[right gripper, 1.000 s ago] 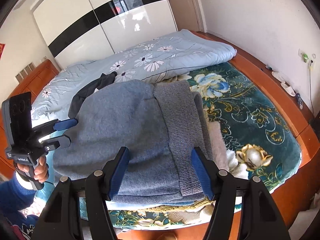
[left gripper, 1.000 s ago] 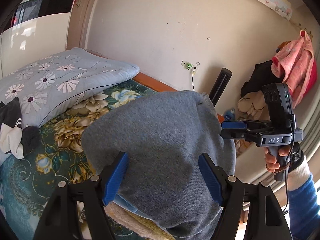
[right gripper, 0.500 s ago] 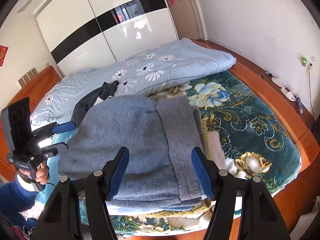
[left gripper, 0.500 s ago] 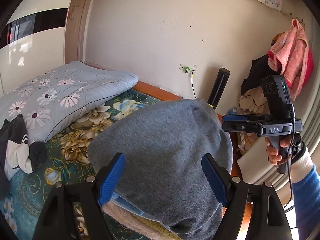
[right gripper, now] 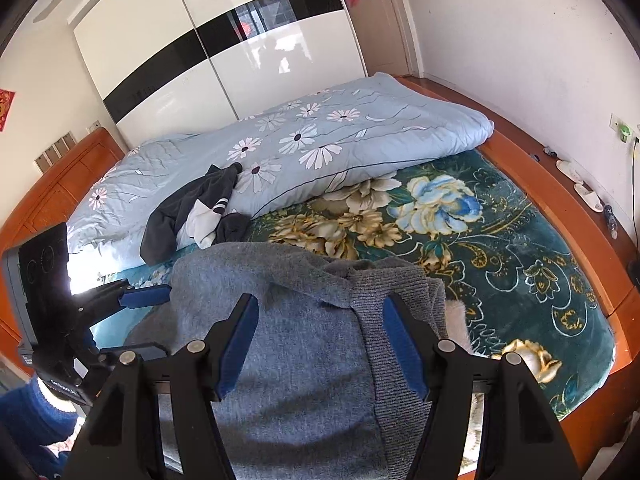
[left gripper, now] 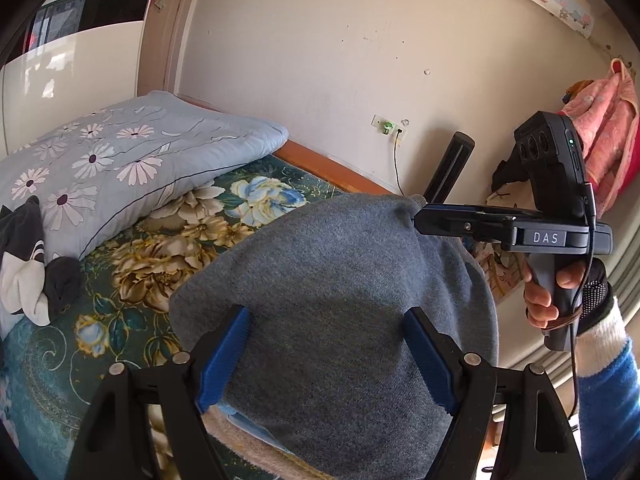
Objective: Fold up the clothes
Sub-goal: 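Lower the folded sweatshirt onto the clothes stack with both grippers, then open both grippers and withdraw from the stack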
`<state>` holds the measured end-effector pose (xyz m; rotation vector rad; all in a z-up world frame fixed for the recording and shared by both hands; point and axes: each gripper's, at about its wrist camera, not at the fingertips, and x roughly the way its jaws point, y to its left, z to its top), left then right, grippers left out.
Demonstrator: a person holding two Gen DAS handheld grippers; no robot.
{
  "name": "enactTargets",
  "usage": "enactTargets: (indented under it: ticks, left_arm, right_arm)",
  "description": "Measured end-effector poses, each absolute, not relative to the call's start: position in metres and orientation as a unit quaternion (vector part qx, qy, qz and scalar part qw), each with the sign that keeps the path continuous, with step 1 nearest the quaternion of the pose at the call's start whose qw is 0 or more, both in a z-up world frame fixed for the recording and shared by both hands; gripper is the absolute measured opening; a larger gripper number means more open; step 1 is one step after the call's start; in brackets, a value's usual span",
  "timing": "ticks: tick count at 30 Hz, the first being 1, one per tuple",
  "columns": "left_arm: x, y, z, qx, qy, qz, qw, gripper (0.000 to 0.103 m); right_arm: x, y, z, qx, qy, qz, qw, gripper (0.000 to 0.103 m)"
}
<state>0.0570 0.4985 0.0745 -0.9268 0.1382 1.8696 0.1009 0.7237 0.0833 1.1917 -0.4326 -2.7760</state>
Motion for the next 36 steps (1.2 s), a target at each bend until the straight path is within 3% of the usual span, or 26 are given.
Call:
enactTargets:
  ticks: [13,25,34,36]
  left_arm:
    - [0.062,0.5,0.071,-0.388,0.058,0.769,0.505,0.083]
    - [0.089,0.457,0.083,-0.378,0.008,0.78,0.498,0.083]
    - [0.115,0.431,0.062,-0.388,-0.001,0.79,0.475,0.085]
    - [0.119,0.426,0.056,-0.395,-0.011,0.788,0.472,0.091]
  right_arm:
    - [0.102,0.721,0.07,0.411,-0.139,-0.9,0.03,0.067]
    - [0.179,0.688,0.088,0.355,-0.156,-0.922,0.015,0.067]
    - [0.239,0.647,0.071,0.337,-0.163,-0.925,-0.061,0.068]
    - [0.246,0.641,0.061,0.336,-0.175,-0.923,-0.072,0.076]
